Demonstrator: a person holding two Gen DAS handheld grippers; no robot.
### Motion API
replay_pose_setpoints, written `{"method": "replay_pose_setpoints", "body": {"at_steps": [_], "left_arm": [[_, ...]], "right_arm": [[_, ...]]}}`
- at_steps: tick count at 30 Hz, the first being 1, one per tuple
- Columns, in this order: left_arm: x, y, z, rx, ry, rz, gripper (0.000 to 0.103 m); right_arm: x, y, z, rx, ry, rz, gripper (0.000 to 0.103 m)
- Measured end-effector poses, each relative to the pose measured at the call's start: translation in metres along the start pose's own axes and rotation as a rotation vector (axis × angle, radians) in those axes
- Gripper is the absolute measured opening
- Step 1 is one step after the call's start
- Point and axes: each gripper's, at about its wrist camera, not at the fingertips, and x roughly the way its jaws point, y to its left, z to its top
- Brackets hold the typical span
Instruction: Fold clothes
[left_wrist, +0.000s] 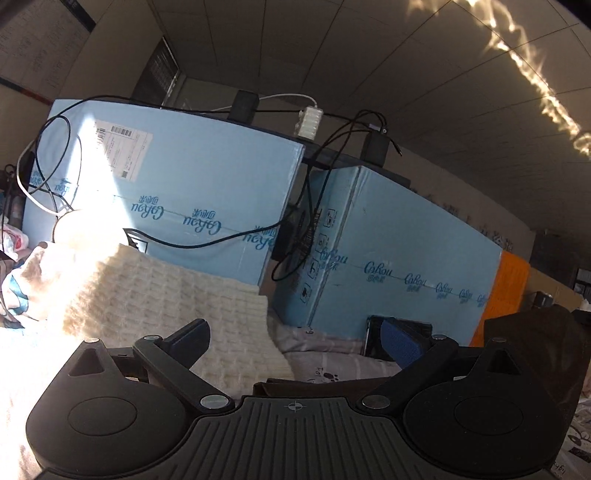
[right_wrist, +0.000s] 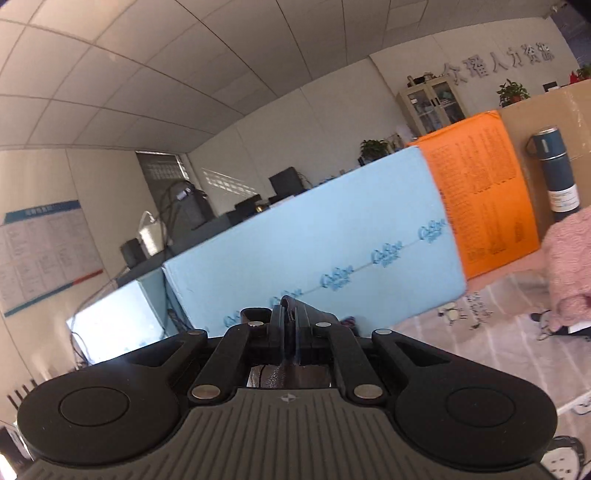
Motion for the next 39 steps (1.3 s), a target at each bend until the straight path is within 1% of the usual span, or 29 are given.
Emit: {"method": "replay_pose_setpoints", "body": {"at_steps": [1,2,4,5,6,7,8,9,10,11,12,13,15,18,20,22,26,27,28,29,30,31,32,33,34,36,38,39], "left_arm": [[0.001,-0.001,-0.001,0.004,0.005,0.01,0.1],[0.002,-0.001,-0.001,0.005,0.011,0.024,0.1],[0.005,0.0,-0.001,-0.001,0.028,0.051,0.1],[0.006,0.002,-0.001,-0.005,0.037,0.067,0.1],[0.007,0.003,-0.001,-0.008,0.047,0.083,0.1],[0.009,0.004,-0.001,-0.011,0.061,0.1,0.1],[0.011,0.005,-0.002,-0.012,0.077,0.118,0.1],[0.013,0.005,-0.004,-0.014,0.098,0.131,0.1],[0.016,0.005,-0.005,-0.015,0.12,0.143,0.1],[0.019,0.006,-0.006,-0.017,0.142,0.153,0.1],[0.022,0.006,-0.008,-0.02,0.168,0.147,0.1],[0.026,0.006,-0.009,-0.022,0.194,0.14,0.1],[0.033,0.006,-0.012,-0.023,0.249,0.127,0.1],[0.045,0.004,-0.018,-0.021,0.332,0.105,0.1],[0.053,0.002,-0.023,-0.019,0.391,0.092,0.1],[0.062,-0.003,-0.029,-0.004,0.44,0.092,0.1],[0.07,-0.021,-0.034,0.089,0.472,0.1,0.098],[0.071,-0.025,-0.035,0.113,0.473,0.11,0.096],[0.07,-0.027,-0.034,0.13,0.469,0.12,0.09],[0.068,-0.029,-0.034,0.136,0.459,0.133,0.084],[0.066,-0.03,-0.033,0.141,0.449,0.144,0.08],[0.064,-0.031,-0.032,0.141,0.437,0.14,0.055],[0.064,-0.034,-0.032,0.146,0.436,0.125,0.041],[0.063,-0.038,-0.032,0.15,0.436,0.11,0.041],[0.063,-0.042,-0.031,0.155,0.435,0.094,0.04],[0.065,-0.05,-0.033,0.173,0.436,0.078,0.037],[0.069,-0.056,-0.033,0.193,0.431,0.071,0.024],[0.072,-0.058,-0.032,0.187,0.427,0.062,0.021]], "right_arm": [[-0.002,-0.014,-0.006,0.002,0.012,-0.053,0.007],[-0.004,-0.029,-0.012,0.007,0.024,-0.111,0.011],[-0.006,-0.06,-0.026,0.038,0.052,-0.245,0.017],[-0.005,-0.071,-0.029,0.045,0.062,-0.285,0.026],[-0.005,-0.081,-0.031,0.051,0.069,-0.321,0.04],[-0.007,-0.088,-0.034,0.058,0.07,-0.34,0.047],[-0.009,-0.093,-0.034,0.062,0.07,-0.338,0.056],[-0.01,-0.096,-0.034,0.066,0.075,-0.312,0.063],[-0.011,-0.1,-0.033,0.07,0.08,-0.285,0.067],[-0.01,-0.102,-0.032,0.074,0.09,-0.254,0.076],[-0.003,-0.102,-0.027,0.078,0.12,-0.207,0.082],[0.004,-0.1,-0.023,0.078,0.156,-0.167,0.083],[0.021,-0.091,-0.018,0.056,0.231,-0.117,0.087],[0.053,-0.079,-0.018,-0.026,0.303,-0.129,0.088],[0.072,-0.078,-0.021,-0.059,0.324,-0.152,0.091],[0.086,-0.085,-0.03,-0.056,0.338,-0.174,0.091],[0.098,-0.11,-0.047,0.027,0.399,-0.178,0.09],[0.098,-0.111,-0.047,0.034,0.401,-0.173,0.087],[0.097,-0.112,-0.048,0.04,0.403,-0.169,0.086],[0.097,-0.113,-0.049,0.047,0.405,-0.164,0.075],[0.096,-0.114,-0.05,0.054,0.407,-0.159,0.06],[0.096,-0.115,-0.051,0.06,0.409,-0.155,0.053],[0.095,-0.116,-0.051,0.067,0.409,-0.15,0.045],[0.093,-0.117,-0.05,0.072,0.406,-0.142,0.039],[0.092,-0.117,-0.049,0.077,0.403,-0.135,0.037],[0.088,-0.116,-0.046,0.08,0.397,-0.118,0.031],[0.085,-0.114,-0.044,0.07,0.385,-0.113,0.026],[0.082,-0.114,-0.042,0.064,0.37,-0.124,0.023]]}}
